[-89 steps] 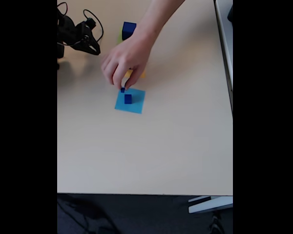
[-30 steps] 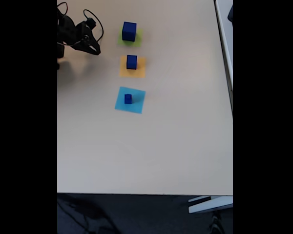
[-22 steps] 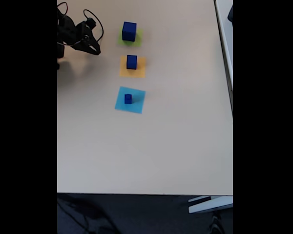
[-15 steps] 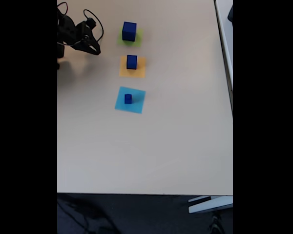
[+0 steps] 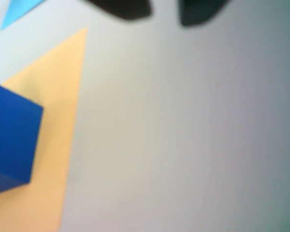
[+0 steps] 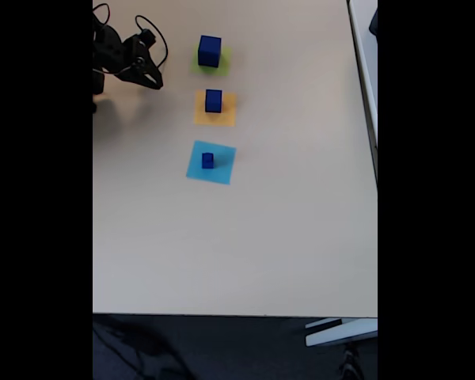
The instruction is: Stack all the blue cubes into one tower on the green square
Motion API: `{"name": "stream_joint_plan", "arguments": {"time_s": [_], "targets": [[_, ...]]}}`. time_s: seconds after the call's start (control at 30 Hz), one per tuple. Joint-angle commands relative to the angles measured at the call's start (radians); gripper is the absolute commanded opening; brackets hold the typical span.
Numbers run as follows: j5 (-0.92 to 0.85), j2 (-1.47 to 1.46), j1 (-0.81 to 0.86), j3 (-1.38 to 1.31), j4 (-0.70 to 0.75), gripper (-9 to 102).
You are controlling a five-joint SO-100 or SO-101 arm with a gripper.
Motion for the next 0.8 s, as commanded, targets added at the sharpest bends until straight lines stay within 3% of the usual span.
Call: {"name": "stream_joint_plan", "arguments": {"time_s": [0.0,0.77], "targets": [[-0.009,0.026,-0.002,-0.005,0.002,0],[-0.028,0.026,-0.018,-0.005,0.002,0]]}}
